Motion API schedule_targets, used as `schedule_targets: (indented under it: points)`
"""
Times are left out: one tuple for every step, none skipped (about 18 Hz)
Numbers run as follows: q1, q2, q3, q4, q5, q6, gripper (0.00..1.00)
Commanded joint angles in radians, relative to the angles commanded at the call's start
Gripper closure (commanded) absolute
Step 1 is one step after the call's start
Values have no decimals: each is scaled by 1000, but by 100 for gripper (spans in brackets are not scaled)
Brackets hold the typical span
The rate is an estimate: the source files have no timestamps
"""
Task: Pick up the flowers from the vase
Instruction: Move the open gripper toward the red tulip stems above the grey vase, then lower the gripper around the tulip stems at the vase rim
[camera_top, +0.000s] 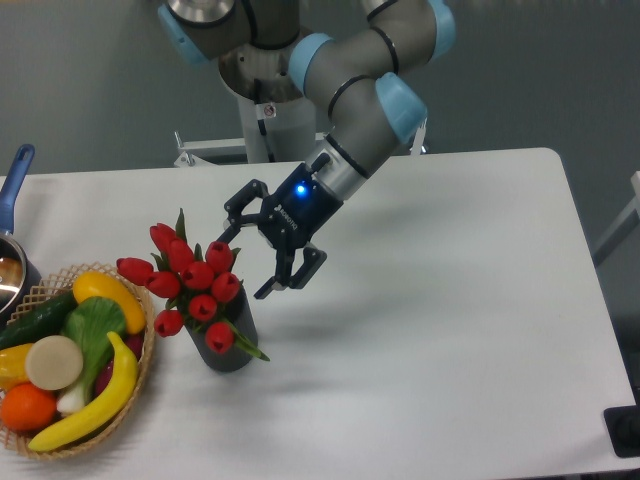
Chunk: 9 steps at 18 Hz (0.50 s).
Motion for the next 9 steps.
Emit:
schedule_targets:
  points:
    - [-5,-6,3,5,0,0,0]
    - [-5,-8,3,5,0,0,0]
    - [-6,-8,3,5,2,0,0]
    - [-6,-8,2,5,2,-2,0]
    - [-15,-8,3,5,2,-2,0]
    - [-20,-12,5,5,5,-2,0]
    - [-23,-14,5,5,5,0,0]
    - [-25,-15,6,5,5,-2,0]
    - [-28,-17,8,5,6,-2,0]
